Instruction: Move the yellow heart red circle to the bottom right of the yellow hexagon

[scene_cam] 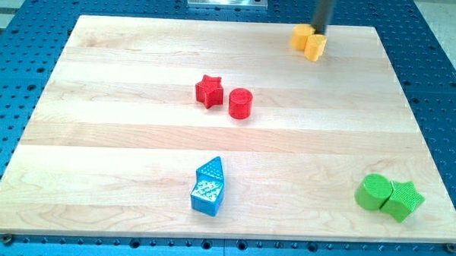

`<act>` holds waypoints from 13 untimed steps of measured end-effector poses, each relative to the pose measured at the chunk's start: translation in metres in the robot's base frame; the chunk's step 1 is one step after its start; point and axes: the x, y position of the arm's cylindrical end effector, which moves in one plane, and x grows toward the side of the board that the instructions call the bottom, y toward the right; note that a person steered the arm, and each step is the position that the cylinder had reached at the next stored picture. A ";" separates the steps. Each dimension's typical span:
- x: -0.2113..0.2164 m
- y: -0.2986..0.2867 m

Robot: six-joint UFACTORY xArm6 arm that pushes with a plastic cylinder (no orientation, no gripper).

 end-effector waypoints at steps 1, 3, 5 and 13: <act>0.002 -0.086; -0.011 0.096; 0.031 0.024; 0.211 -0.131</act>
